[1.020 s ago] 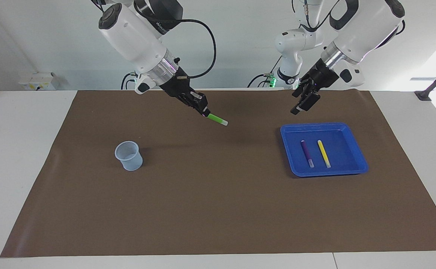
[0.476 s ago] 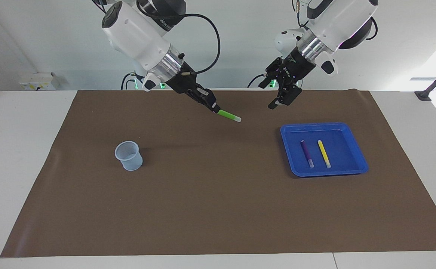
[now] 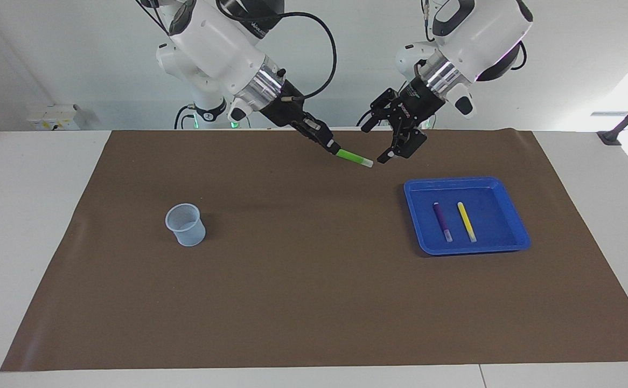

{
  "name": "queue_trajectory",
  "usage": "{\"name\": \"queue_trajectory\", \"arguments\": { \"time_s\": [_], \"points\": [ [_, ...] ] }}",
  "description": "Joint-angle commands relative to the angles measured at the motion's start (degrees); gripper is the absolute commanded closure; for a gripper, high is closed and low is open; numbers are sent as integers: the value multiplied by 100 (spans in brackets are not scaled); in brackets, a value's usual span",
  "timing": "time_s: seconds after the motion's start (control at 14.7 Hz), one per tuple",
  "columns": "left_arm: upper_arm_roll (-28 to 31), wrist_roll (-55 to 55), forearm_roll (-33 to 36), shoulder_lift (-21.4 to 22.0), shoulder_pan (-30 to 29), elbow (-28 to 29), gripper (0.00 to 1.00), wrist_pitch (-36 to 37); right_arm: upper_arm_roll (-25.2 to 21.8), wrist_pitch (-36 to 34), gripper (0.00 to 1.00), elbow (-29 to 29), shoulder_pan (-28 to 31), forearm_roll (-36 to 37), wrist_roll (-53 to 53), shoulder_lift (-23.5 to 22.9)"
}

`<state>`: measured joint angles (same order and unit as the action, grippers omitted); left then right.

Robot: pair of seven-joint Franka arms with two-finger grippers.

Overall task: Right arm passes pens to left for tray arrangement
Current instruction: 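Grasp the green pen with the left gripper and open the right gripper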

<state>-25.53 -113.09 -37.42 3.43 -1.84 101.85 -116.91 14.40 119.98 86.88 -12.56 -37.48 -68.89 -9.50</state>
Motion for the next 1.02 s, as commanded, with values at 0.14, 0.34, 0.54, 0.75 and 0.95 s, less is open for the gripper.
{"name": "queue_trajectory", "arguments": {
  "time_s": [0.14, 0.34, 0.54, 0.75, 0.95],
  "points": [
    [39, -345, -91, 36, 210, 292, 0, -482, 10, 395, 100, -92, -282, -110, -318, -78],
    [39, -292, -56, 27, 210, 231, 0, -342, 10, 395, 100, -92, -291, -110, -318, -78],
    [48, -205, 294, 79, 219, 64, 1, 62, 10, 395, 100, -92, -300, -110, -309, -78],
    [57, -126, 402, 106, 166, 19, 4, 265, 10, 395, 100, -83, -291, -110, -309, -78],
    [57, -117, 402, 114, 201, 45, 9, 213, 10, 395, 100, -83, -291, -101, -309, -78]
  ]
}}
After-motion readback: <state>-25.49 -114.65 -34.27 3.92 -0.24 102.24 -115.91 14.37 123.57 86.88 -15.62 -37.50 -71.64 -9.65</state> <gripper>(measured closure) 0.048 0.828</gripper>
